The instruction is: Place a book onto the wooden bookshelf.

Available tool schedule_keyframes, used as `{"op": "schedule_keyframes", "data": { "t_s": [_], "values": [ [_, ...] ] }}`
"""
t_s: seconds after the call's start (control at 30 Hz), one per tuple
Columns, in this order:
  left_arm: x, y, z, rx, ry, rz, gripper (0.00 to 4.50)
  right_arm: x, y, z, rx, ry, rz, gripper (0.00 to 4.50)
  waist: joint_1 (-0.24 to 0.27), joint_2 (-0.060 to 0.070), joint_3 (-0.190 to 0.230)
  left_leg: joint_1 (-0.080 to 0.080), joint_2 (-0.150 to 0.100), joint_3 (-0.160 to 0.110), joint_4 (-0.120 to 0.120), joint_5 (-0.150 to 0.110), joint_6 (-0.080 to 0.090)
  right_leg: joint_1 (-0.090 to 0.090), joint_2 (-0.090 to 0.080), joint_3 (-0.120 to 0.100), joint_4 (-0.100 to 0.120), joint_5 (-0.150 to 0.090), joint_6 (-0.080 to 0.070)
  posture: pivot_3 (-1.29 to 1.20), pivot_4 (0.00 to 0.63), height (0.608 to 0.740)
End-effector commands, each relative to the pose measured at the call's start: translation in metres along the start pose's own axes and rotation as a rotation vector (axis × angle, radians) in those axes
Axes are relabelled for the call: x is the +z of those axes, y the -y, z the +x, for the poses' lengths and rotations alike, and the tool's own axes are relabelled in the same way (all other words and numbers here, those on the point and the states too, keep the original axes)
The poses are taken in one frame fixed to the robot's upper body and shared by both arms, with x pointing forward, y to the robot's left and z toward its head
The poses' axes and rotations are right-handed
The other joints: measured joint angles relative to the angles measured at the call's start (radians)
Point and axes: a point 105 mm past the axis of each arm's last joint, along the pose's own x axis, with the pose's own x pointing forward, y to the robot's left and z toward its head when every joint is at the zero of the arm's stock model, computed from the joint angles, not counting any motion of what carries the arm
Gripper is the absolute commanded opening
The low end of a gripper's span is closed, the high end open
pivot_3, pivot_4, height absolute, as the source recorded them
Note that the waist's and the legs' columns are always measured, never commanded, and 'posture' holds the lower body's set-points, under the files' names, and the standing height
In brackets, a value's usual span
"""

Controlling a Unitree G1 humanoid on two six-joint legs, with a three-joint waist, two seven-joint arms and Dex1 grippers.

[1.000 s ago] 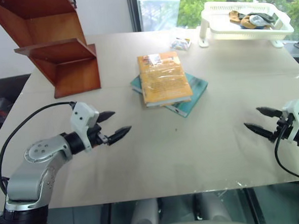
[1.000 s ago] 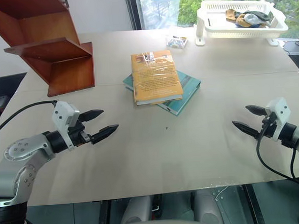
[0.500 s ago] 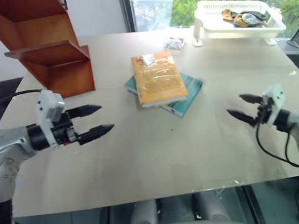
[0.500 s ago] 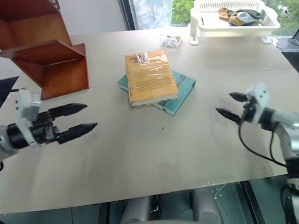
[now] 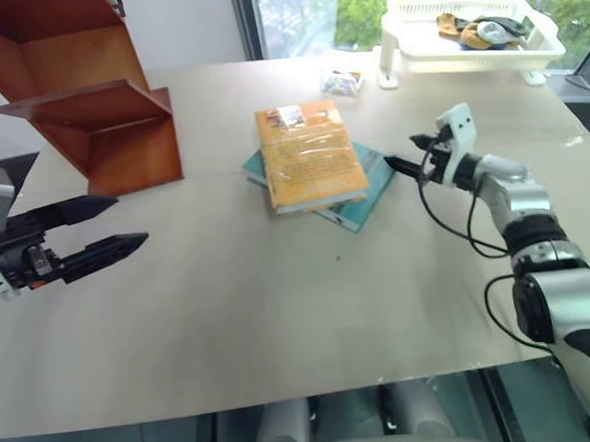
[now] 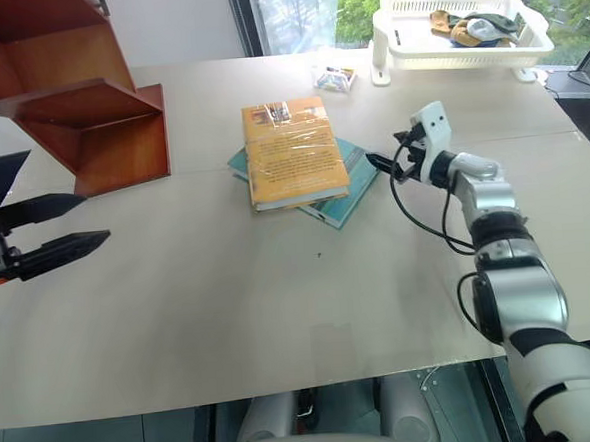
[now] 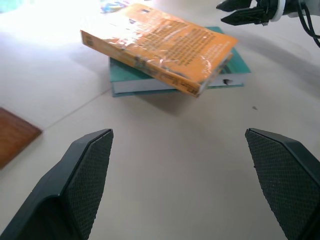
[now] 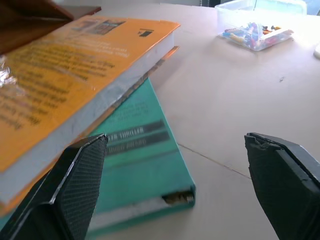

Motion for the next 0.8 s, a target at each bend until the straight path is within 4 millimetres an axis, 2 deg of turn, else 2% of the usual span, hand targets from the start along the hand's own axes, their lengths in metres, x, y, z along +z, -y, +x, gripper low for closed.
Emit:
{"op": "schedule_keyframes", "data": {
  "t_s": [0.03,0.4,0.57,0.8],
  "values": [
    [0.011,0.001,-0.01,0.042,0.026,0.054,4.44,0.01,-0.002,0.008,0.002,0.037,0.045,4.5,-0.005,0.0,0.0,0.0,0.0,0.0,0.0,0.0,0.0,0.0,0.0,0.0,0.0,0.0,0.0,0.0,0.15,0.74],
    [0.009,0.006,-0.011,0.065,0.017,0.056,4.44,-0.015,-0.035,0.032,0.114,-0.038,0.06,4.5,-0.013,0.001,0.0,0.001,0.001,0.001,-0.001,0.0,-0.001,-0.001,0.0,0.001,0.001,0.0,0.0,0.0,0.15,0.74],
    [0.006,0.006,-0.012,0.074,0.007,0.053,4.44,-0.032,-0.058,0.028,0.301,-0.11,-0.051,4.5,-0.022,0.001,0.0,0.001,0.0,0.001,-0.002,0.0,-0.001,-0.001,0.0,0.001,0.001,0.0,0.0,0.0,0.15,0.74],
    [0.002,0.008,-0.01,0.074,-0.002,0.05,4.44,-0.049,-0.075,0.019,0.463,-0.179,-0.116,4.5,-0.035,0.001,0.0,0.001,0.001,0.001,-0.002,0.0,-0.001,-0.001,0.0,0.001,0.002,0.0,0.0,0.0,0.15,0.74]
  ]
}}
